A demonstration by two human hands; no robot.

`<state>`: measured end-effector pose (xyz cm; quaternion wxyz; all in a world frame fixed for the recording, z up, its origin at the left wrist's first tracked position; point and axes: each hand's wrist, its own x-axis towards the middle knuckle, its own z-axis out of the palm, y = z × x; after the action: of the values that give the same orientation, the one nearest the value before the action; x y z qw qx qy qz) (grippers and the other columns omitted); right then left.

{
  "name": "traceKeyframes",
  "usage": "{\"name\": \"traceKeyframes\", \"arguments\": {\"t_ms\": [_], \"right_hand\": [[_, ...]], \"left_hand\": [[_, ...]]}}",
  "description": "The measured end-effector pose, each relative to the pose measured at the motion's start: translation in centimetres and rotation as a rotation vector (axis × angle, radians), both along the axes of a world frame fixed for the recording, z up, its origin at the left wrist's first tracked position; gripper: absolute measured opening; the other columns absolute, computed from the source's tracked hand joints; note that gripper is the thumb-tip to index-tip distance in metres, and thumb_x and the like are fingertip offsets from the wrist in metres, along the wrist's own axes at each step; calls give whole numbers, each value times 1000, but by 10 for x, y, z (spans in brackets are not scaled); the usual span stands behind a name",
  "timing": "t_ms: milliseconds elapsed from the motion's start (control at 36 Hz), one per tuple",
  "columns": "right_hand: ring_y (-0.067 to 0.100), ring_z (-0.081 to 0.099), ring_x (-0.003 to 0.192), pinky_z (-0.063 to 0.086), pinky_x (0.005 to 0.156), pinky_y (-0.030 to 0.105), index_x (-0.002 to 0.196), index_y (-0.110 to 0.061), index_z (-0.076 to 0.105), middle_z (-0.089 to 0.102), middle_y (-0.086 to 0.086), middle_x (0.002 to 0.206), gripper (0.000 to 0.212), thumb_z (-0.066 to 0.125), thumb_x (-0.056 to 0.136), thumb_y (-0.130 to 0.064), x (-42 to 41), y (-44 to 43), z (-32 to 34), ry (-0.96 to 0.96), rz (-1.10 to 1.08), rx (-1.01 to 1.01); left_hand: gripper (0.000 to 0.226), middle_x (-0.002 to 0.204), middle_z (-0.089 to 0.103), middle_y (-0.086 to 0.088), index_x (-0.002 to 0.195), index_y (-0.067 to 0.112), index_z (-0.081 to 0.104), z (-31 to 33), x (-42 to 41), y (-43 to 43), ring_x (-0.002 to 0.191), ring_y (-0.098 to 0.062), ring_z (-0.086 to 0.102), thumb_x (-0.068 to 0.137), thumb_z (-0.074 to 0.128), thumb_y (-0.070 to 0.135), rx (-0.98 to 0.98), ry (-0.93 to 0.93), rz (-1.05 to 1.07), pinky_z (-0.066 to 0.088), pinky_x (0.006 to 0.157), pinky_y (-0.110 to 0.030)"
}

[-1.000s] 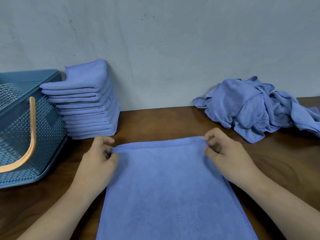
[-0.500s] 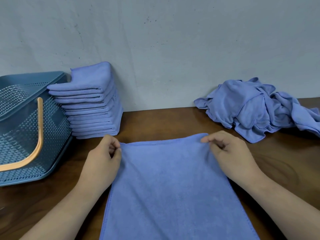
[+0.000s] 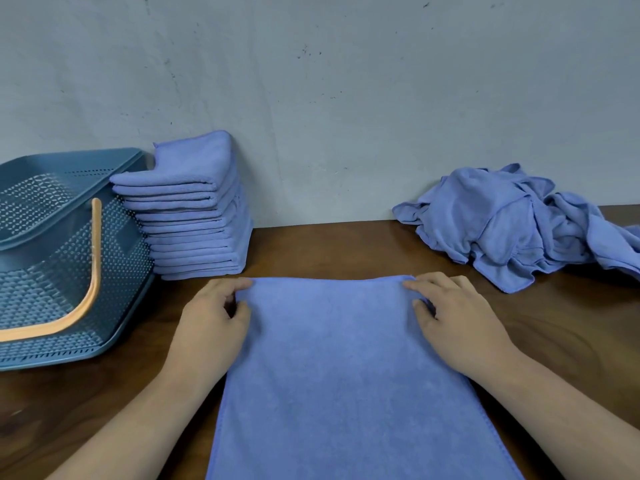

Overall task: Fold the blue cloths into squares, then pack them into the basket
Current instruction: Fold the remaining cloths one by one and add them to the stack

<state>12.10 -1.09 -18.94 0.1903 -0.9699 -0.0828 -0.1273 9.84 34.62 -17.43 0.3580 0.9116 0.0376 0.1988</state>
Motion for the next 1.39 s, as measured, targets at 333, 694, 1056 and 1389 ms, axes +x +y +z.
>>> {"name": "traceKeyframes", "arguments": {"t_ms": [333,694,1056,1389], "right_hand": [[11,37,140,41,107,42,156,-40,43,39,-25,158,50,43,106,-46,-2,9,11,10,-18,-58],[21,45,136,40,112,38,150,-36,51,50,-10,152,49,60,101,-30,-2,-2,13,-119,-15,197],[3,-3,161,4,131,33,165,-49,16,4,-20,174,82,25,93,-87,-23,25,16,180,331,-181],[-3,-14,157,5,131,43,163,-55,8,-9,-29,171,83,31,91,-88,-10,8,16,220,206,-107]], "left_hand": [[38,128,66,12,130,28,70,-7,1,2,110,-14,52,96,60,14,257,53,-38,47,102,-35],[37,146,54,1,133,25,61,6,-6,-2,137,-24,46,98,63,17,302,-187,-48,37,117,-43],[77,172,-14,23,165,51,3,4,-40,-43,159,-4,-20,97,22,82,593,301,-382,-10,131,-34],[69,171,27,18,159,43,39,4,-14,-10,160,-6,17,98,37,74,358,252,-192,12,131,-40]]}}
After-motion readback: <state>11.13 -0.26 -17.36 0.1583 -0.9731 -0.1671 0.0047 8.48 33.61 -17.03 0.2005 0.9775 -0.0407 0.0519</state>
